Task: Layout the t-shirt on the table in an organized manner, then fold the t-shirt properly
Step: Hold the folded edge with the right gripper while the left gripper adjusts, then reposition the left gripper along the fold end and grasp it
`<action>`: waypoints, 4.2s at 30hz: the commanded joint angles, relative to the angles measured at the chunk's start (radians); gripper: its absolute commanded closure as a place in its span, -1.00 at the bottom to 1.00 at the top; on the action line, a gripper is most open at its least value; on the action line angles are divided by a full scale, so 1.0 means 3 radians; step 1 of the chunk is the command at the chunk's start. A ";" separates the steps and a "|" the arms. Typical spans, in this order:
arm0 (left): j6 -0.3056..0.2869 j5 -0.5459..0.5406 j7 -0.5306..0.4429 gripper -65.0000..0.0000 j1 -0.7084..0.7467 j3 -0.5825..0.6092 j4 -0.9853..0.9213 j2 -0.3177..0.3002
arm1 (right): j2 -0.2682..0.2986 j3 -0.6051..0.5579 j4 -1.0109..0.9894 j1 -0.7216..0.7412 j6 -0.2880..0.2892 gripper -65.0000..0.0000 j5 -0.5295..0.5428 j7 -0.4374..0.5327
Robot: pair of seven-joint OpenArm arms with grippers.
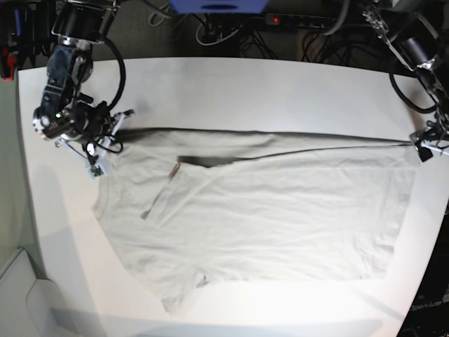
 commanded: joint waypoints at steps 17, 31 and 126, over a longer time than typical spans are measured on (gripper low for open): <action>0.0067 -0.0015 -0.0043 -1.00 -0.0030 -0.0005 0.0055 -0.0069 | 0.0025 0.0002 0.0049 0.0052 0.0048 1.00 0.0045 0.0047; 0.0369 -0.0015 -0.0043 -1.00 -0.0024 -0.0005 0.0045 0.0028 | 0.0035 0.0002 0.0049 0.0052 0.0048 1.00 0.0045 0.0047; 0.0374 0.0174 -0.0191 -1.00 -0.0173 -0.0092 -0.0083 0.0084 | 0.0045 -0.0008 0.0049 0.0057 0.0048 1.00 0.0035 0.0047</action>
